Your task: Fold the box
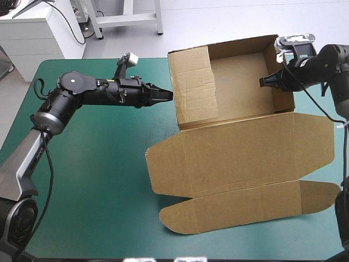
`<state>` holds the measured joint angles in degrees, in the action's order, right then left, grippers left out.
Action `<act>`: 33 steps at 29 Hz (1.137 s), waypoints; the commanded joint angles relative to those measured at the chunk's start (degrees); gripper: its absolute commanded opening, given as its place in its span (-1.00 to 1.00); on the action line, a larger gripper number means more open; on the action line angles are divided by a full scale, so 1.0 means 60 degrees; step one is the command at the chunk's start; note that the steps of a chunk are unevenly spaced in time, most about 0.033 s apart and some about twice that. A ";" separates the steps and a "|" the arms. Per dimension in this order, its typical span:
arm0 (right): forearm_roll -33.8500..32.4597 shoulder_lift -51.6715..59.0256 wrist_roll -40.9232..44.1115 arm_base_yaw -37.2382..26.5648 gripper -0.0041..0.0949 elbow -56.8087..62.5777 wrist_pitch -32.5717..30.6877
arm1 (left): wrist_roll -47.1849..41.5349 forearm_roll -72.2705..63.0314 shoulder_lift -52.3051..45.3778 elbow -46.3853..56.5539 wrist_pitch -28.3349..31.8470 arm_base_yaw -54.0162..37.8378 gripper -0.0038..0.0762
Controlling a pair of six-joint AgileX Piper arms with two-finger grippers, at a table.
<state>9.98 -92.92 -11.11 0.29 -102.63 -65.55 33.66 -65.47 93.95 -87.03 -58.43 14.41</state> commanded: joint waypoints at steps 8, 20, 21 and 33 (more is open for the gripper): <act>0.0369 0.0411 -0.0092 -0.0011 -0.95 -0.0271 0.0429 | 0.0012 -0.0726 -0.0350 -0.0238 -0.0095 0.0009 -0.92; 0.0120 0.0411 0.0013 0.0139 -0.94 -0.0271 0.0454 | 0.0330 -0.1068 -0.0319 -0.0238 -0.0646 0.0009 0.00; -0.0085 0.0411 0.0089 0.0220 -0.94 -0.0271 0.0475 | 0.0330 -0.1091 -0.0319 -0.0238 -0.0646 0.0009 0.12; -0.1539 0.0411 0.1106 0.1450 -0.94 -0.0285 0.0979 | 0.0330 -0.1072 -0.0319 -0.0238 -0.1259 -0.0008 0.34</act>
<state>-1.39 -92.92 -5.35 7.87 -102.63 -63.32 35.28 -68.45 94.47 -87.03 -64.82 13.91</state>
